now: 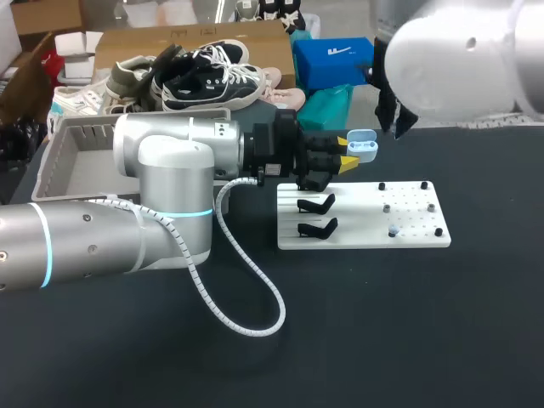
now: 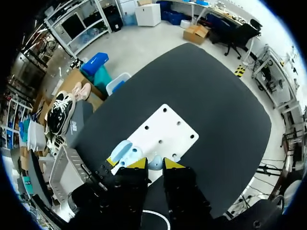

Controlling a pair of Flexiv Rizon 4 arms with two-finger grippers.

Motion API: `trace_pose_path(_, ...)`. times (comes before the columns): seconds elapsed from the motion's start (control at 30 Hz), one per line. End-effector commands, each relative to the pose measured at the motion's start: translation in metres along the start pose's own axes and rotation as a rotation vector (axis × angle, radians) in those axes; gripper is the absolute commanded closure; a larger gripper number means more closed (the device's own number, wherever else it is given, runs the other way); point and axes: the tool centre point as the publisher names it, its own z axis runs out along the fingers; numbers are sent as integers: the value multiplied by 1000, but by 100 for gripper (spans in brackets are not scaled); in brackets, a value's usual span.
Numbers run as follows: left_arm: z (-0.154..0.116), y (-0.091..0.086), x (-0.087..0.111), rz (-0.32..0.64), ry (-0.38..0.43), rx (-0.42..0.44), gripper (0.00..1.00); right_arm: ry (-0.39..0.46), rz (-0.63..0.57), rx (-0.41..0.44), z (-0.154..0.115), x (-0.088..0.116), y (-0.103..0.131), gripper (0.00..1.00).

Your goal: Pick up each earbud case from the left stands, insert the matching earbuds, close the lid, and place the case in the box.

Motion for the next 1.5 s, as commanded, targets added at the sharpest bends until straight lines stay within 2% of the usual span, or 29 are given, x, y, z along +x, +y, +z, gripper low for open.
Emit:
trace_pose_path(0.03, 0, 0, 1, 1, -2, 0, 100, -57, 51, 124, -1, 7, 13, 100)
trace_pose_path(0.33, 0, 0, 1, 1, -2, 0, 100, -25, 49, 98, 7, 7, 21, 100)
trace_pose_path(0.63, 0, 0, 1, 1, -2, 0, 100, -2, 36, 19, 14, 8, 23, 100)
trace_pose_path(1.5, 0, 0, 1, 1, -2, 0, 100, 35, 16, 8, 33, 8, 35, 100)
